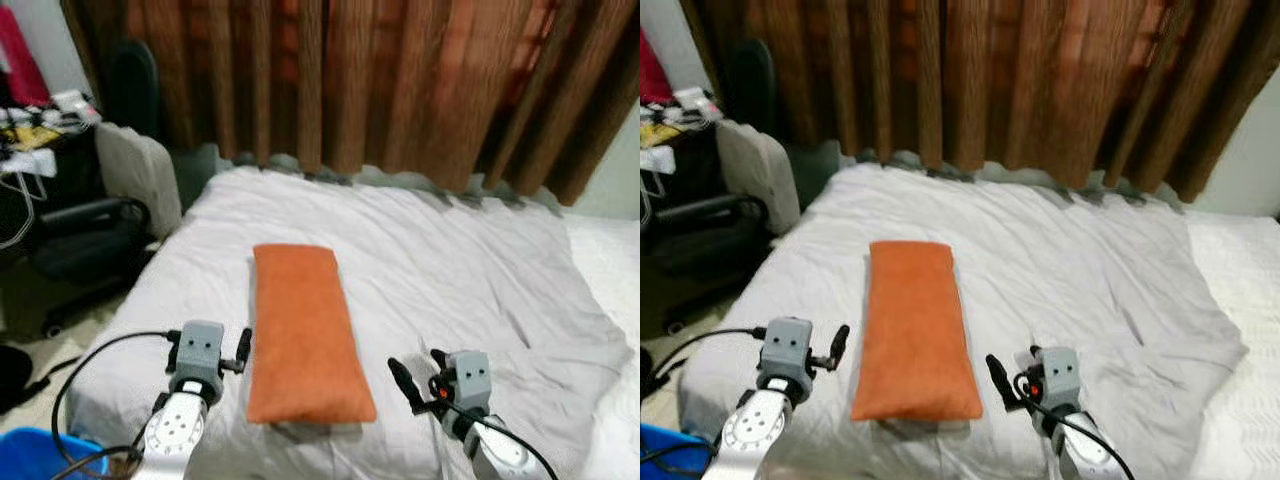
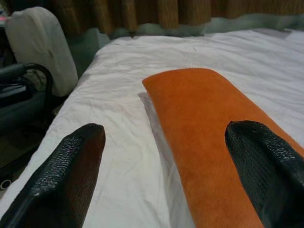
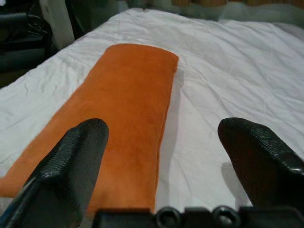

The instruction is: Clean up the room

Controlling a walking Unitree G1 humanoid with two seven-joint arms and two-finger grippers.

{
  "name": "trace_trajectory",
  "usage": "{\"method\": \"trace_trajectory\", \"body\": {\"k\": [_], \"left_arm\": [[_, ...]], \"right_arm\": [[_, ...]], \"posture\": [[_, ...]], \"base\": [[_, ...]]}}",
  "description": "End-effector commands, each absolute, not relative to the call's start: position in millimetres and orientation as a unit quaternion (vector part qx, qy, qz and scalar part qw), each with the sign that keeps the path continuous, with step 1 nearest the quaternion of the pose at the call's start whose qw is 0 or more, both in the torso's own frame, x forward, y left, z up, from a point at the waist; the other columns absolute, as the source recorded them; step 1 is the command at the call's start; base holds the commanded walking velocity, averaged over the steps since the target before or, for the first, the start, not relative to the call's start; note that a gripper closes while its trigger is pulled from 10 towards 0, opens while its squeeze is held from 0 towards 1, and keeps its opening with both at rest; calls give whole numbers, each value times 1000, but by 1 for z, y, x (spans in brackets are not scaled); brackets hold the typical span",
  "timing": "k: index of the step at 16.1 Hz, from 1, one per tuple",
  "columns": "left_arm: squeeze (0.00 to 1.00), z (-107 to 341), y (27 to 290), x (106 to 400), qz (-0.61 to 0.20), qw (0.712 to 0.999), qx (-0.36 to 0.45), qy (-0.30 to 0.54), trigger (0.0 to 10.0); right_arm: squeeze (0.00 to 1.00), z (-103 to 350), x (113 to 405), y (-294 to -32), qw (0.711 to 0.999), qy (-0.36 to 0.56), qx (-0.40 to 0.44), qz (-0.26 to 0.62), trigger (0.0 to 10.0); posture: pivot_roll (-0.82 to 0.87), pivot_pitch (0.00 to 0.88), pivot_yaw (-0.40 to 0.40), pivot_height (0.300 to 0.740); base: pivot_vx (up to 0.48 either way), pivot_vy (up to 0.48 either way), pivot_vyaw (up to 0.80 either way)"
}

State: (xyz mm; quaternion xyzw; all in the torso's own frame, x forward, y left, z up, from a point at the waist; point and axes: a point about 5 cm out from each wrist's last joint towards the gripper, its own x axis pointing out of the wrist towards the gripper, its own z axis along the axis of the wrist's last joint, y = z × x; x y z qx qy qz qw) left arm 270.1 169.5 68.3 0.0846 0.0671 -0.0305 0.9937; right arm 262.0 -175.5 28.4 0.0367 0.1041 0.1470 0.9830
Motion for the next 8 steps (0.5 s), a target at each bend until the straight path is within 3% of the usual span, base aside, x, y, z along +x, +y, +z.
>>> {"method": "trace_trajectory", "body": {"k": [1,8], "left_arm": [[0,69,170,270,-27,994,83,67,10000],[0,70,169,271,-33,993,90,69,10000]], "right_arm": [[0,35,267,-173,983,95,33,154,10000],[0,40,265,-168,982,90,30,162,10000]], "posture": [[117,0,-93,740],[117,0,-93,740]], "base": [[428,0,0],[334,343,0]]}}
